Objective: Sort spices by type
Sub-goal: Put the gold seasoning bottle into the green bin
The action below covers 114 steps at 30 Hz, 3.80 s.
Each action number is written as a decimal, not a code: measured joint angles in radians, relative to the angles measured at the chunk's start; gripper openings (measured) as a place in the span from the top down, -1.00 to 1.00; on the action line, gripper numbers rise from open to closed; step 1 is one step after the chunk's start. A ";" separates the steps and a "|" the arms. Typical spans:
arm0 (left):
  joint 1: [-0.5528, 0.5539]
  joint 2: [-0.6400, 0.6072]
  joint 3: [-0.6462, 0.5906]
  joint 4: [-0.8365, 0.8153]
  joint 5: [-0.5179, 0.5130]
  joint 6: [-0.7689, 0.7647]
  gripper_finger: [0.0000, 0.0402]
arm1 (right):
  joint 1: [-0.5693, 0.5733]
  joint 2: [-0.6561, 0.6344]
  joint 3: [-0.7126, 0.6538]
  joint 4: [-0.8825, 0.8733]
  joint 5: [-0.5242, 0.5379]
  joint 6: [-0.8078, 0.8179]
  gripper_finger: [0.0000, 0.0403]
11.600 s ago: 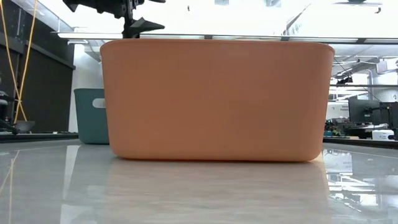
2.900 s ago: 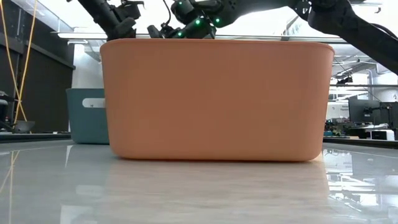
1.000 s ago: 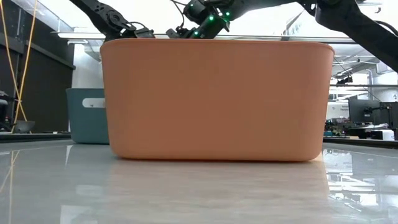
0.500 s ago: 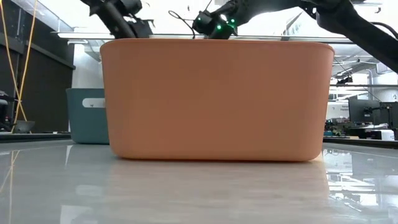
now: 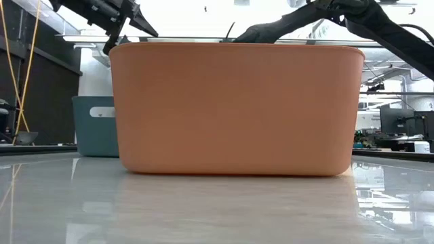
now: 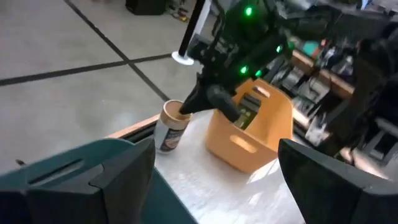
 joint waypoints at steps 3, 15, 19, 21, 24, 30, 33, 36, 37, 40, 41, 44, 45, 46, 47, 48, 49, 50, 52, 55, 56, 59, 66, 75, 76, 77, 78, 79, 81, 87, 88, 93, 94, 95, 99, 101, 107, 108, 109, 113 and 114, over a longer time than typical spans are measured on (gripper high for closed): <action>-0.021 -0.027 -0.028 0.021 -0.038 -0.041 -0.62 | 0.015 0.000 -0.021 0.022 0.065 -0.020 1.00; -0.044 -0.032 -0.046 0.063 -0.048 -0.064 -0.62 | 0.076 -0.006 -0.061 0.043 0.069 -0.070 1.00; -0.044 -0.031 -0.046 0.075 -0.044 -0.053 -0.62 | 0.132 -0.006 -0.061 0.027 0.015 -0.089 1.00; -0.044 -0.032 -0.046 0.077 -0.040 -0.044 -0.62 | 0.163 -0.006 -0.061 0.021 0.001 -0.101 1.00; -0.044 -0.032 -0.046 0.077 -0.040 -0.038 -0.62 | 0.212 -0.005 -0.061 0.020 -0.011 -0.099 1.00; -0.043 -0.031 -0.046 0.076 -0.039 -0.005 -0.62 | 0.290 -0.001 -0.064 0.073 0.000 -0.096 1.00; -0.043 -0.031 -0.046 0.075 -0.039 0.019 -0.62 | 0.301 -0.002 -0.051 0.066 0.051 -0.097 1.00; -0.043 -0.028 -0.040 0.073 -0.025 0.059 -0.62 | 0.288 -0.025 -0.033 -0.005 0.085 -0.119 1.00; -0.044 -0.019 -0.030 0.070 -0.005 0.084 -0.62 | 0.282 -0.040 -0.030 -0.017 0.101 -0.128 1.00; -0.058 0.038 0.030 0.009 0.030 0.167 -0.62 | 0.263 -0.111 -0.027 -0.078 0.163 -0.155 1.00; -0.065 0.069 0.063 -0.025 0.031 0.205 -0.62 | 0.255 -0.134 -0.024 -0.096 0.182 -0.163 1.00; -0.089 0.188 0.176 -0.156 0.031 0.337 -0.62 | 0.234 -0.199 -0.023 -0.149 0.218 -0.168 1.00; -0.098 0.233 0.214 -0.198 0.032 0.385 -0.62 | 0.226 -0.224 -0.023 -0.153 0.222 -0.167 1.00; -0.105 0.279 0.248 -0.237 0.032 0.435 -0.62 | 0.218 -0.248 -0.023 -0.159 0.224 -0.167 1.00; -0.115 0.327 0.278 -0.276 0.035 0.484 -0.62 | 0.211 -0.270 -0.023 -0.167 0.228 -0.166 1.00; -0.124 0.371 0.305 -0.299 0.043 0.533 -0.62 | 0.205 -0.298 -0.023 -0.169 0.231 -0.165 1.00; -0.130 0.415 0.328 -0.316 0.054 0.581 -0.62 | 0.199 -0.322 -0.023 -0.171 0.231 -0.161 1.00; -0.132 0.456 0.348 -0.333 0.068 0.624 -0.62 | 0.193 -0.342 -0.022 -0.177 0.232 -0.152 1.00; -0.138 0.540 0.386 -0.342 0.095 0.687 -0.62 | 0.184 -0.375 -0.022 -0.186 0.232 -0.138 1.00; -0.139 0.657 0.436 -0.340 0.096 0.745 -0.62 | 0.178 -0.410 -0.022 -0.196 0.237 -0.118 1.00; -0.138 0.690 0.452 -0.339 0.096 0.759 -0.62 | 0.178 -0.417 -0.022 -0.197 0.238 -0.110 1.00; -0.138 0.781 0.501 -0.339 0.130 0.782 -0.62 | 0.179 -0.429 -0.022 -0.217 0.236 -0.103 1.00; -0.138 0.919 0.558 -0.340 0.202 0.785 -0.62 | 0.186 -0.426 -0.047 -0.250 0.239 -0.101 1.00; -0.140 0.947 0.559 -0.340 0.087 0.835 -0.62 | 0.185 -0.424 -0.048 -0.267 0.240 -0.103 1.00; -0.140 0.947 0.559 -0.341 0.085 0.837 -0.62 | 0.185 -0.424 -0.048 -0.267 0.240 -0.103 1.00; -0.140 0.947 0.559 -0.345 0.085 0.837 -0.62 | 0.185 -0.424 -0.048 -0.267 0.240 -0.104 1.00; -0.140 0.947 0.559 -0.350 0.085 0.837 -0.62 | 0.185 -0.424 -0.048 -0.267 0.240 -0.104 1.00; -0.140 0.948 0.559 -0.354 0.085 0.839 -0.62 | 0.185 -0.424 -0.048 -0.267 0.240 -0.103 1.00; -0.143 0.959 0.559 -0.356 0.086 0.845 -0.62 | 0.185 -0.424 -0.048 -0.267 0.241 -0.104 1.00; -0.157 1.003 0.558 -0.385 0.085 0.841 -0.62 | 0.185 -0.424 -0.048 -0.266 0.241 -0.101 1.00; -0.160 1.003 0.558 -0.385 0.085 0.839 -0.62 | 0.185 -0.424 -0.048 -0.266 0.241 -0.100 1.00; -0.175 0.993 0.558 -0.365 0.080 0.838 -0.54 | 0.185 -0.424 -0.048 -0.265 0.241 -0.096 1.00; -0.176 0.992 0.558 -0.365 0.074 0.840 -0.50 | 0.185 -0.424 -0.048 -0.264 0.241 -0.096 1.00; -0.177 0.992 0.558 -0.368 0.070 0.842 -0.44 | 0.185 -0.424 -0.048 -0.263 0.241 -0.096 1.00; -0.185 0.986 0.559 -0.369 0.059 0.834 -0.19 | 0.185 -0.424 -0.048 -0.251 0.241 -0.096 1.00; -0.186 0.970 0.556 -0.369 0.052 0.822 -0.19 | 0.185 -0.424 -0.048 -0.247 0.241 -0.096 1.00; -0.178 0.801 0.564 -0.362 0.030 0.768 -0.19 | 0.178 -0.424 -0.048 -0.236 0.250 -0.108 1.00; -0.175 0.763 0.563 -0.365 0.021 0.754 -0.19 | 0.175 -0.424 -0.048 -0.236 0.255 -0.109 1.00; -0.171 0.721 0.558 -0.366 0.013 0.743 -0.19 | 0.170 -0.424 -0.048 -0.235 0.262 -0.112 1.00; -0.164 0.551 0.537 -0.371 -0.035 0.692 -0.19 | 0.146 -0.424 -0.048 -0.235 0.288 -0.112 1.00; -0.164 0.512 0.531 -0.385 -0.058 0.682 -0.19 | 0.139 -0.424 -0.048 -0.235 0.289 -0.112 1.00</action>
